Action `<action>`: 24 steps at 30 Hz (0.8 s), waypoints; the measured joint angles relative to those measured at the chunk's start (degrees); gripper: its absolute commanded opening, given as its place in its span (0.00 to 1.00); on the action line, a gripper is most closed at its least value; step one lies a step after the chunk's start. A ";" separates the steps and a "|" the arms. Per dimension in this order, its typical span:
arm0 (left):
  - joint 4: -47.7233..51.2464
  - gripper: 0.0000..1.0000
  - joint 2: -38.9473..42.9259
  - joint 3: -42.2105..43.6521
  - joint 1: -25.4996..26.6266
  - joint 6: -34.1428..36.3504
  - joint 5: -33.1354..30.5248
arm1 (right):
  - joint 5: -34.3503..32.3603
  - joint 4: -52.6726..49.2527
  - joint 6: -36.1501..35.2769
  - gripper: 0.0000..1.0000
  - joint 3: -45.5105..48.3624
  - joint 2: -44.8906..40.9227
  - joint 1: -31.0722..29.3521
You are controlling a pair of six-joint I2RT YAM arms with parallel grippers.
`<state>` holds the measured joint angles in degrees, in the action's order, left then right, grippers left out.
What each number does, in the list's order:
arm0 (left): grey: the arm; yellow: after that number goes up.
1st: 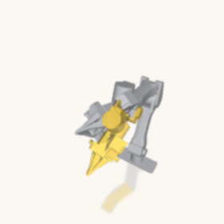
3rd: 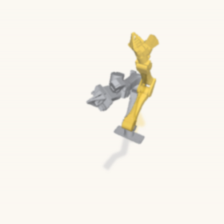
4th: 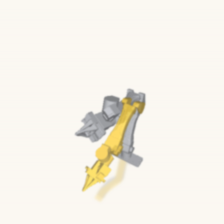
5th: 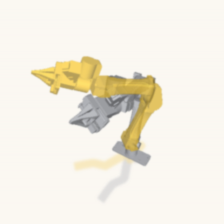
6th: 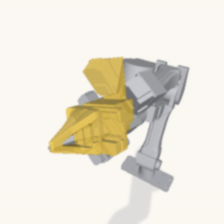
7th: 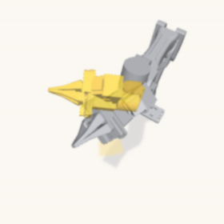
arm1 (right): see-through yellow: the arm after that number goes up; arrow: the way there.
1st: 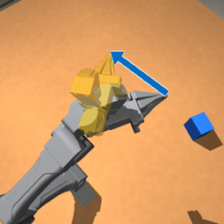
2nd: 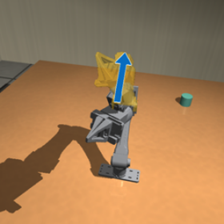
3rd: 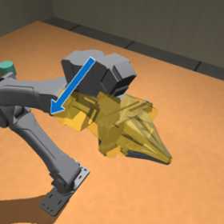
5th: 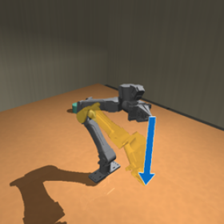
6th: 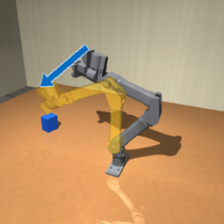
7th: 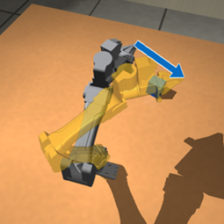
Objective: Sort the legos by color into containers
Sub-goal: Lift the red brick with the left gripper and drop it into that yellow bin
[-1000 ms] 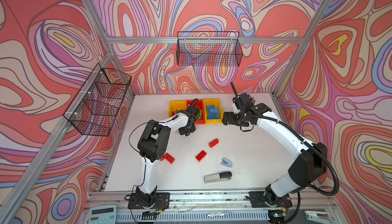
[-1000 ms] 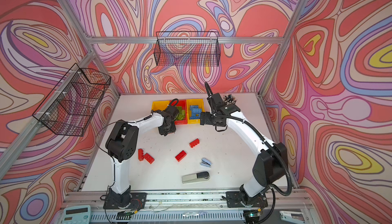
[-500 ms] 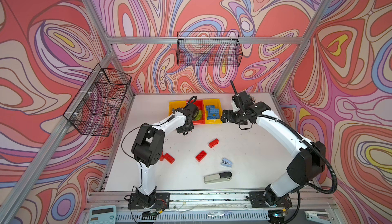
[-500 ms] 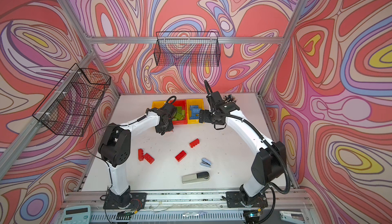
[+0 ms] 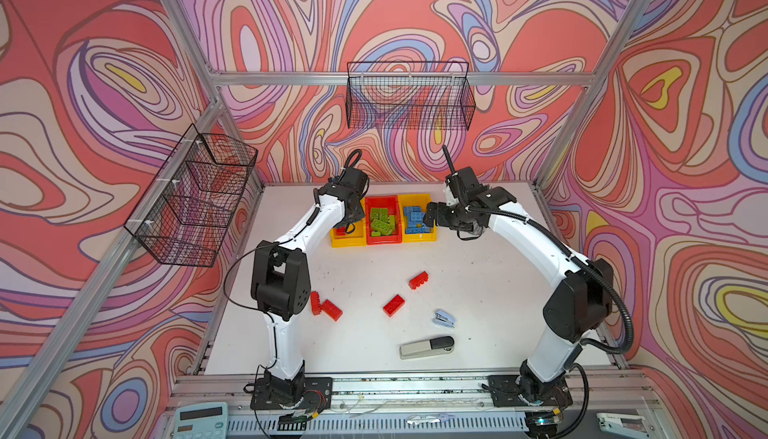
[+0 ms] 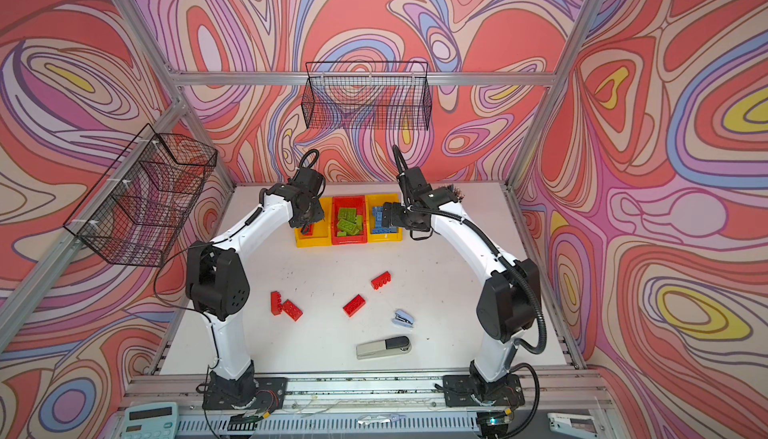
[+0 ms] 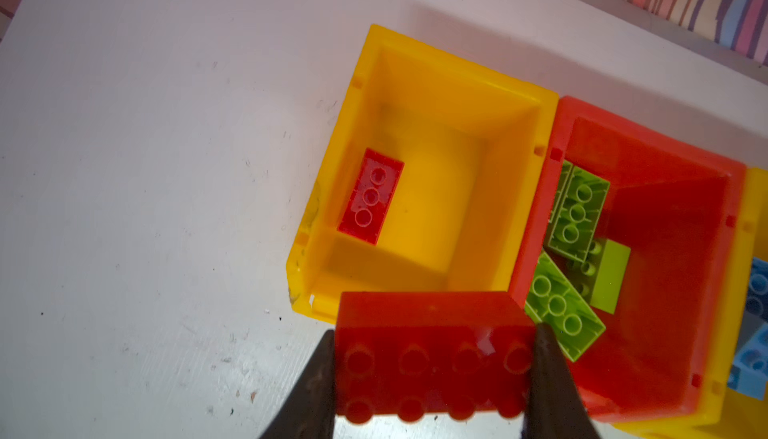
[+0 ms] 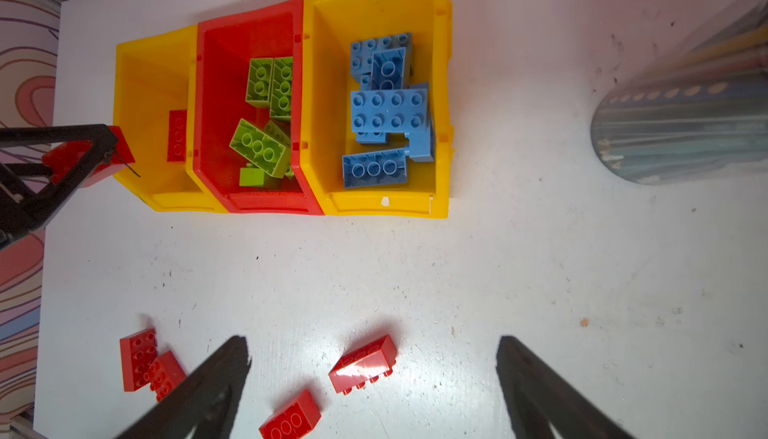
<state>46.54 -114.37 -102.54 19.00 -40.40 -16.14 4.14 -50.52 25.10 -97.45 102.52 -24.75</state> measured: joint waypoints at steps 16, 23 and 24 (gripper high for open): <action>1.97 0.92 -16.00 -17.27 -3.43 2.73 3.76 | -0.28 -2.10 0.66 0.98 -10.12 7.21 0.00; 0.68 0.92 -10.19 -7.43 -3.39 1.81 4.26 | -0.04 -1.99 1.03 0.98 -5.79 5.53 0.00; 0.31 0.92 -7.78 -4.24 -3.34 1.33 4.26 | 0.17 -1.99 1.01 0.98 -5.18 5.14 0.00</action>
<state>46.85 -122.15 -106.78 15.66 -39.07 -11.88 4.32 -52.51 26.11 -102.63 107.66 -24.75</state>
